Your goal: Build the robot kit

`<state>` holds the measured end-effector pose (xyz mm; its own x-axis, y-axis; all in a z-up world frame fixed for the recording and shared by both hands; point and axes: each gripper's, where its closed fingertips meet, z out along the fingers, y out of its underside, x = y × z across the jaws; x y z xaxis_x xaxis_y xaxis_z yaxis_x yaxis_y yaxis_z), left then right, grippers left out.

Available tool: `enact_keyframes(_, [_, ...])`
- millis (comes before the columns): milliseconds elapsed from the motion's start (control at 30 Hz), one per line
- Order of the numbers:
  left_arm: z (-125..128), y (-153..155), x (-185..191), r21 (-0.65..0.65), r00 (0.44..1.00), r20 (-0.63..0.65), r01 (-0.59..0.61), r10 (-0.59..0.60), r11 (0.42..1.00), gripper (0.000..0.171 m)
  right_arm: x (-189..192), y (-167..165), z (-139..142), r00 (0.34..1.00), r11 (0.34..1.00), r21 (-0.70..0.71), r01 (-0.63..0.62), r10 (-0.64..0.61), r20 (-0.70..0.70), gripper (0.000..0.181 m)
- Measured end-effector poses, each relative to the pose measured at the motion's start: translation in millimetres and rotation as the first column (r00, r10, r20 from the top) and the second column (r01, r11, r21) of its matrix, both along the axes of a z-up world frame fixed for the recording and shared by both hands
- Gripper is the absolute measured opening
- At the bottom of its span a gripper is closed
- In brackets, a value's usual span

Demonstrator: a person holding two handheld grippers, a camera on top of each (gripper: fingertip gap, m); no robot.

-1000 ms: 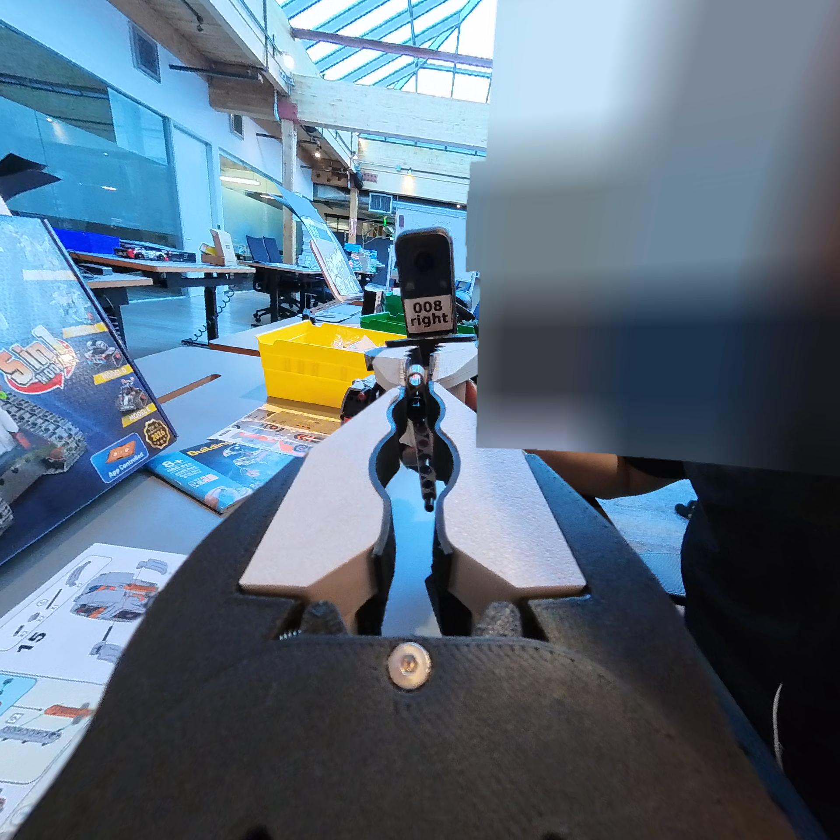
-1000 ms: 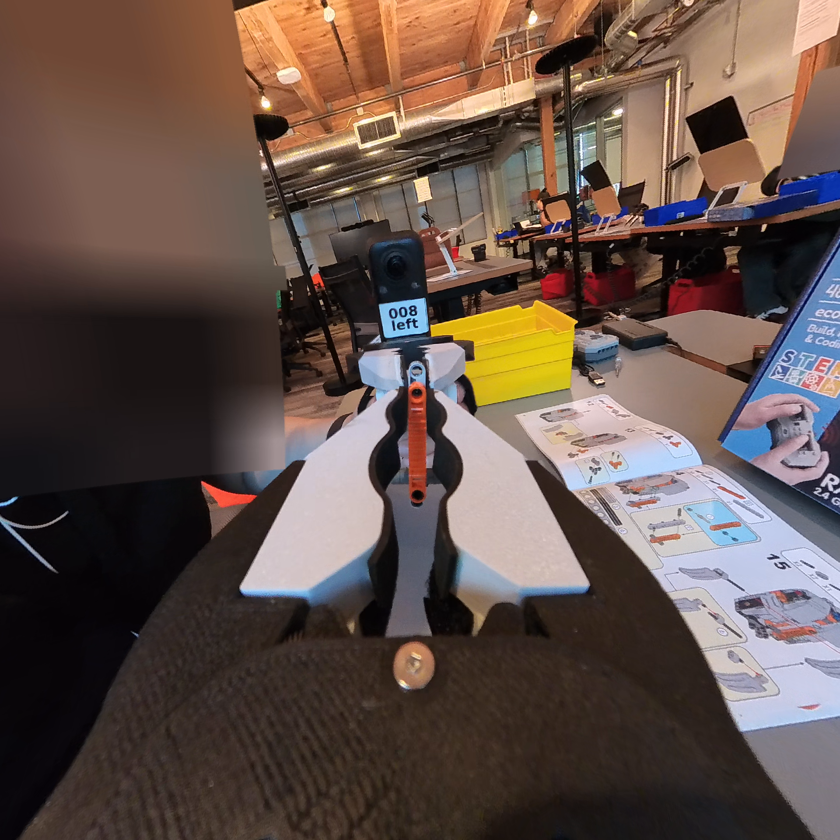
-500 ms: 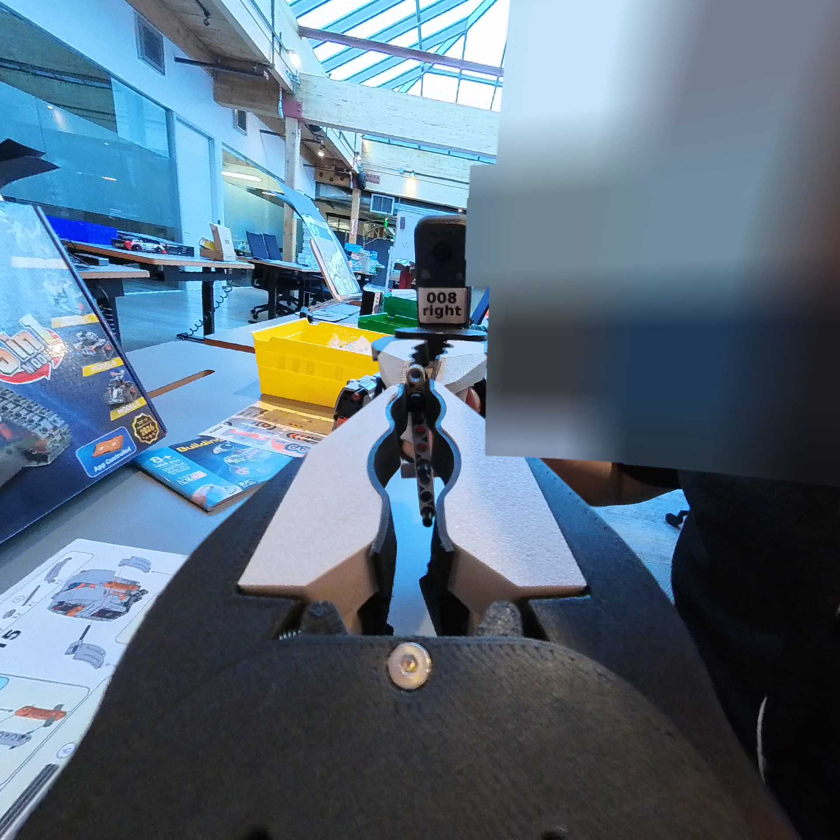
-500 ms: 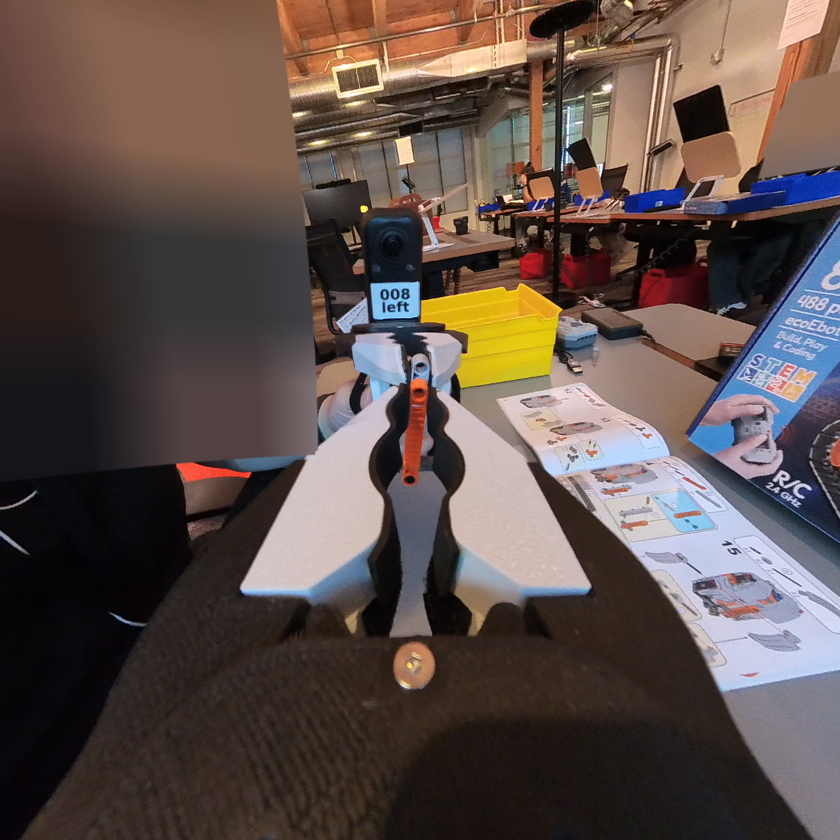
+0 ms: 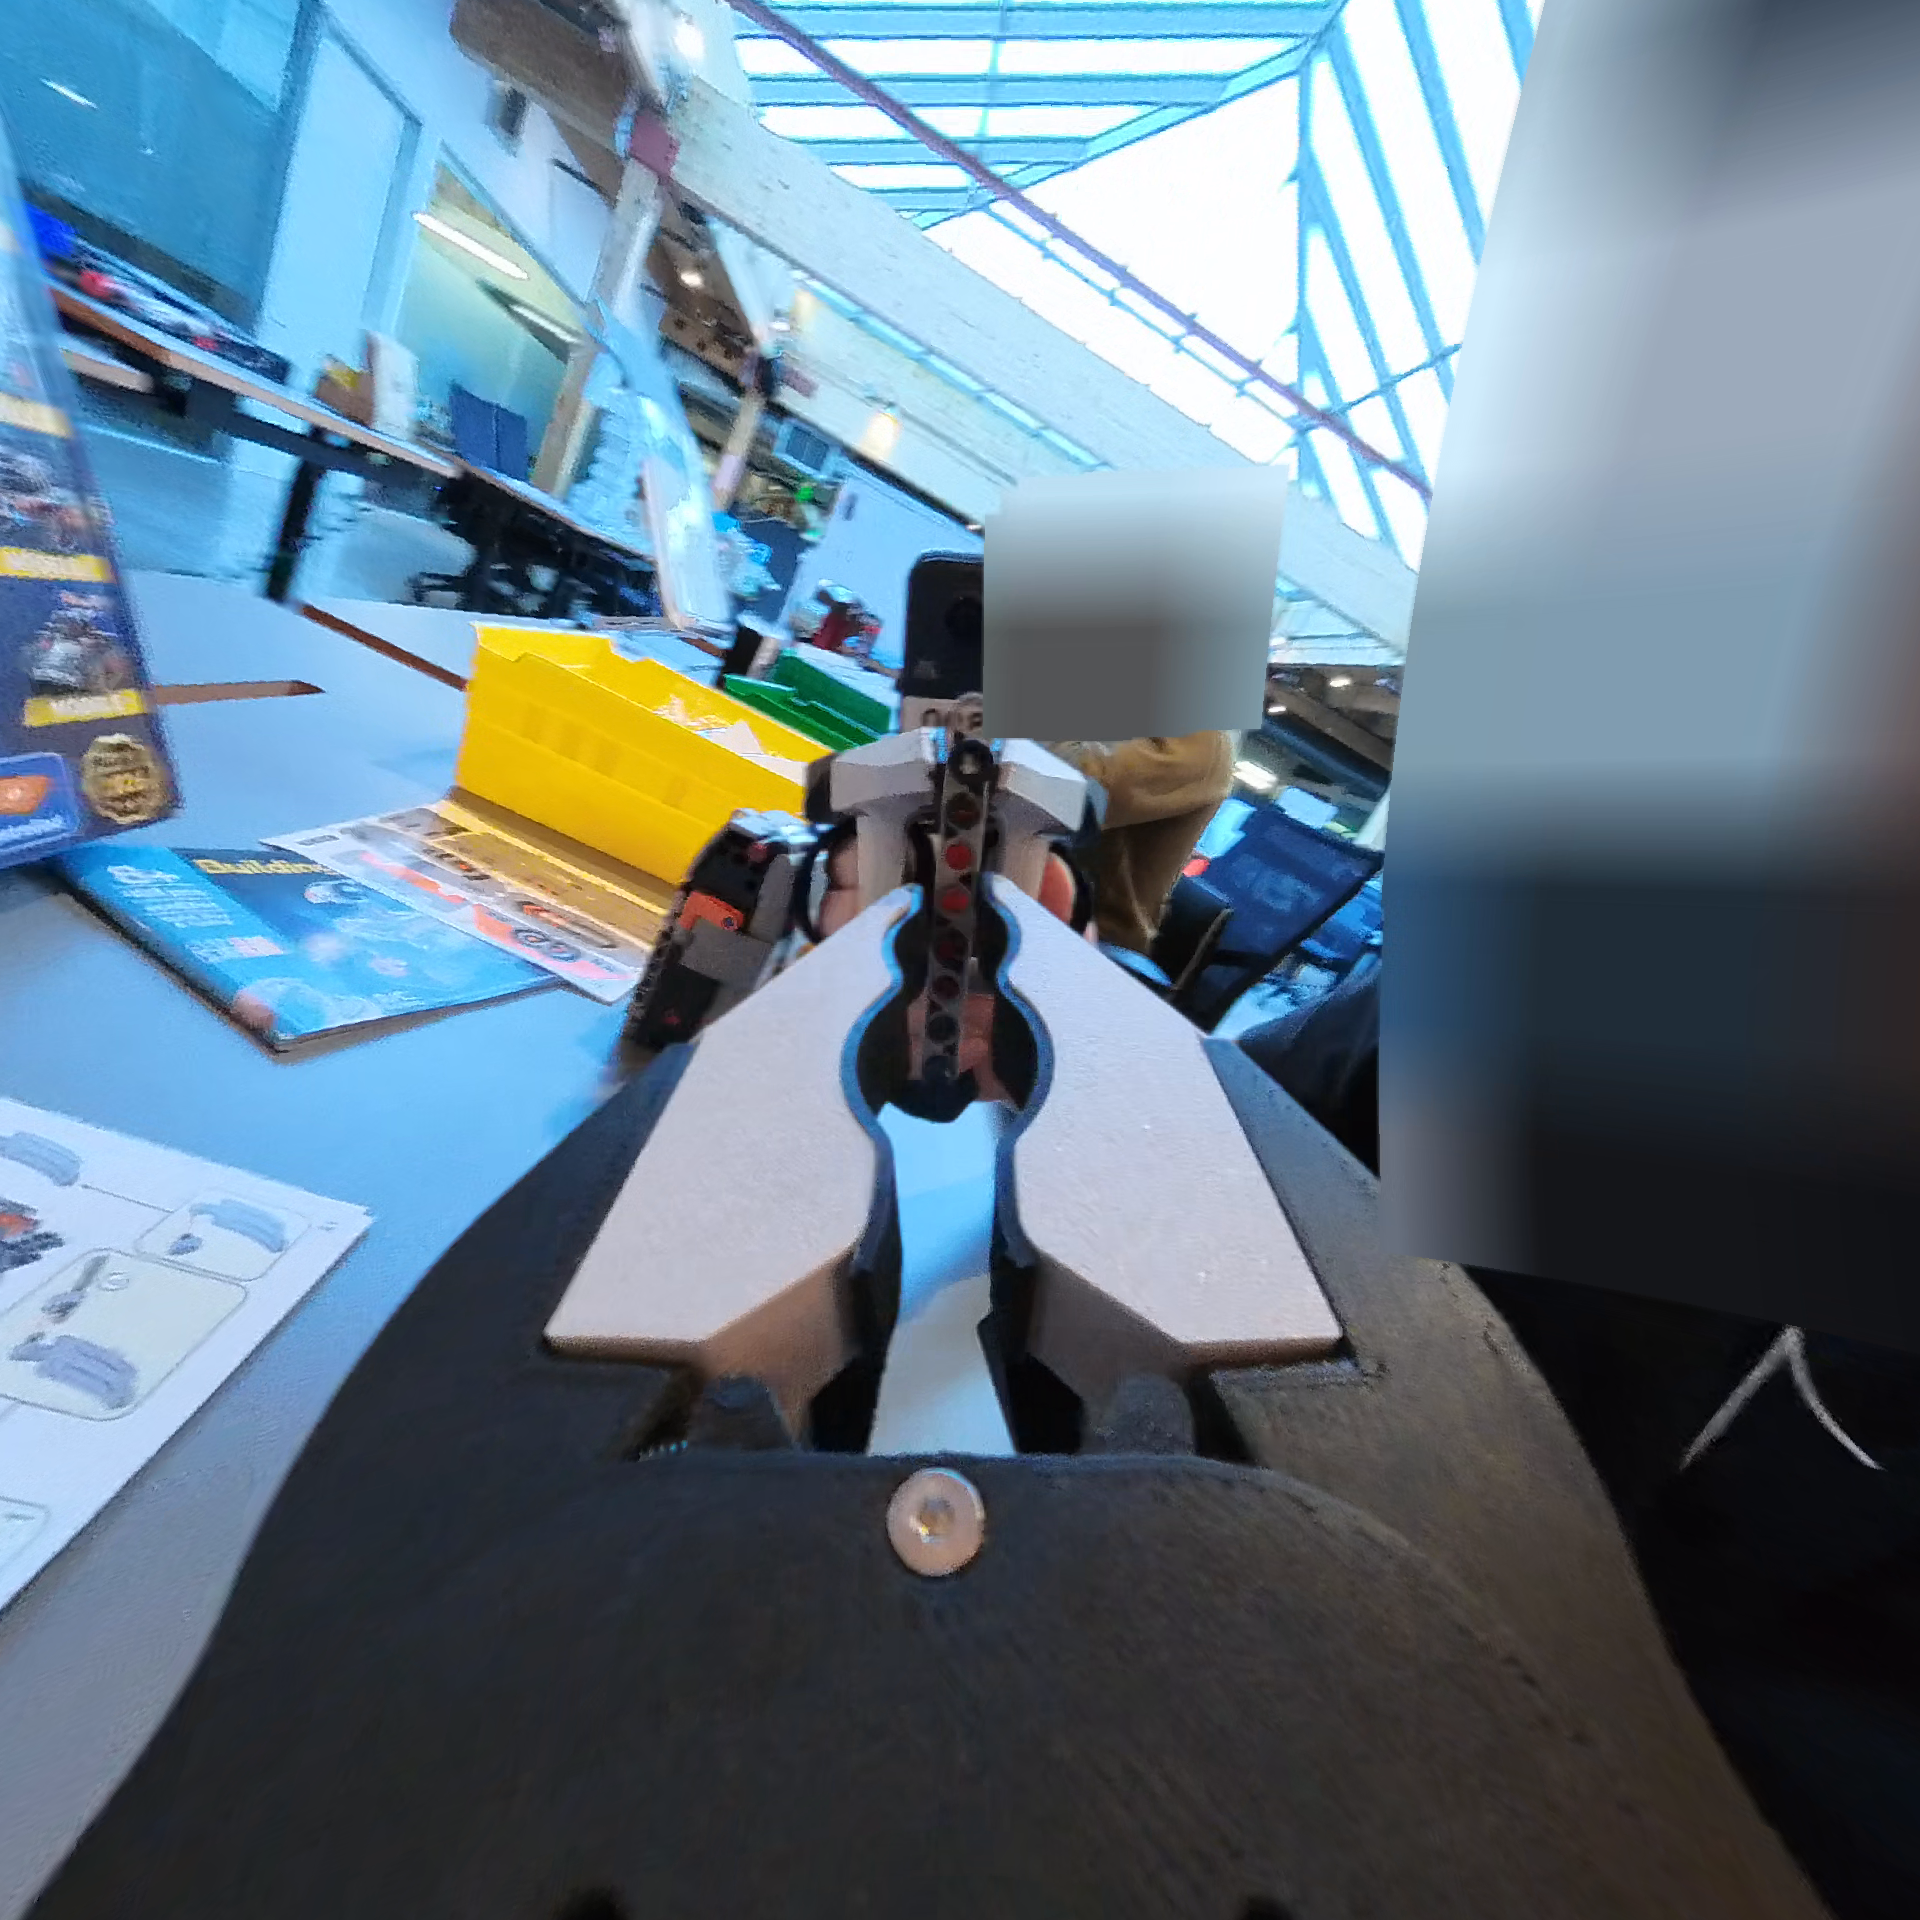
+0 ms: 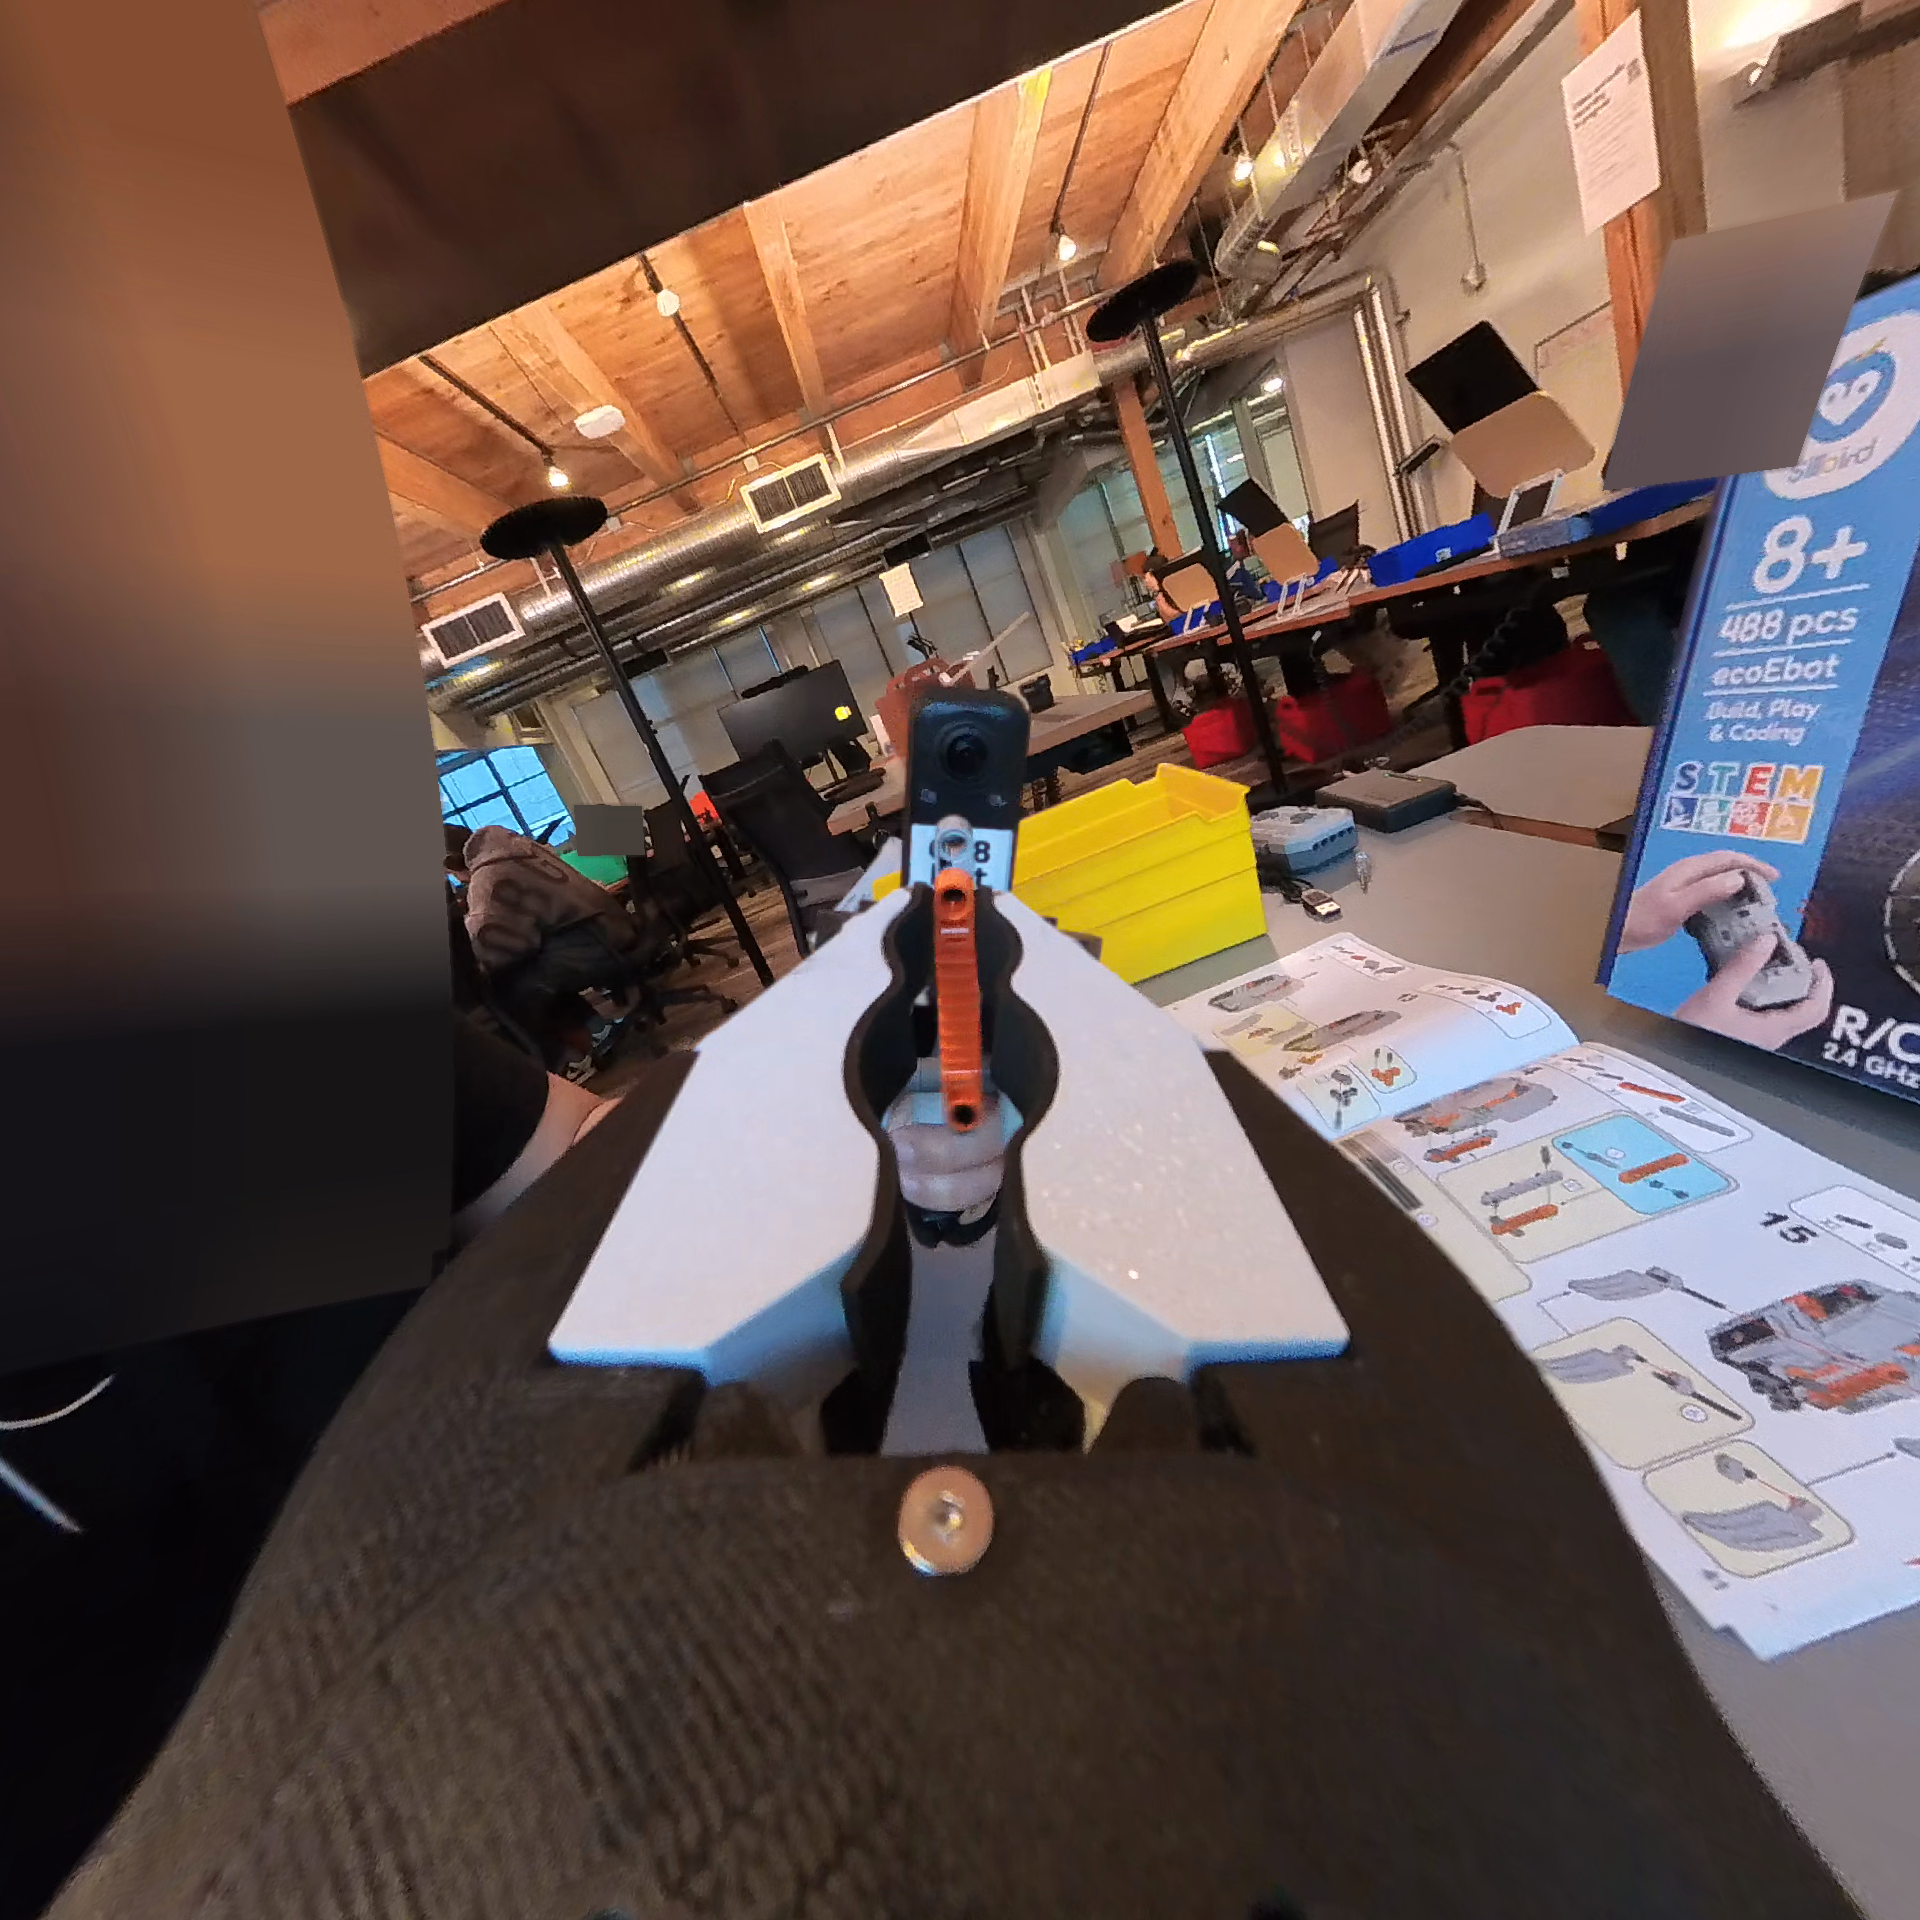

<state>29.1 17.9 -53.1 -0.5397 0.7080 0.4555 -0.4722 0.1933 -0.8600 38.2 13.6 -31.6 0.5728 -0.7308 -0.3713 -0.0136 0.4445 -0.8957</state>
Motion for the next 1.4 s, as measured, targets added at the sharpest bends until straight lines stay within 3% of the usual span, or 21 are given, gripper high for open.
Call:
enact_keyframes(100, [6, 13, -5, 0.021, 0.974, -0.120, 0.195, -0.191, 0.981, 0.006, -3, 7, 3, 0.998, 0.999, -0.007, -0.054, 0.054, 0.025, 0.009])
enact_keyframes(200, [9, 45, -20, 0.024, 0.846, -0.204, 0.507, -0.492, 0.862, 0.005, -16, 23, 12, 0.980, 0.982, -0.091, -0.167, 0.175, 0.092, 0.061])
enact_keyframes(300, [-10, 62, -44, 0.087, 0.777, -0.108, 0.629, -0.621, 0.772, 0.005, -29, 48, 2, 0.943, 0.936, -0.173, -0.306, 0.323, 0.078, 0.064])
enact_keyframes(367, [-12, 67, -54, 0.091, 0.745, -0.106, 0.667, -0.659, 0.739, 0.005, -47, 68, -4, 0.874, 0.864, -0.205, -0.460, 0.481, 0.069, 0.039])
enact_keyframes(400, [-11, 71, -57, 0.084, 0.725, -0.114, 0.688, -0.679, 0.720, 0.005, -51, 74, -9, 0.857, 0.839, -0.231, -0.493, 0.514, 0.041, 0.039])
enact_keyframes(500, [-12, 78, -61, 0.092, 0.700, -0.100, 0.714, -0.707, 0.694, 0.005, -54, 83, -18, 0.853, 0.813, -0.317, -0.489, 0.521, 0.020, 0.041])
enact_keyframes(600, [-11, 80, -62, 0.088, 0.679, -0.121, 0.734, -0.724, 0.674, 0.005, -56, 83, -12, 0.848, 0.819, -0.301, -0.489, 0.527, 0.056, 0.032])
enact_keyframes(833, [-9, 82, -64, 0.072, 0.644, -0.163, 0.764, -0.748, 0.642, 0.005, -57, 85, -16, 0.863, 0.805, -0.395, -0.442, 0.501, 0.057, 0.032])
enact_keyframes(1033, [-8, 79, -59, 0.056, 0.635, -0.207, 0.767, -0.744, 0.639, 0.005, -52, 82, -15, 0.864, 0.826, -0.325, -0.461, 0.501, 0.046, 0.032])
enact_keyframes(1400, [-8, 81, -57, 0.054, 0.602, -0.249, 0.791, -0.759, 0.610, 0.005, -50, 84, -16, 0.874, 0.824, -0.358, -0.439, 0.484, 0.044, 0.031])
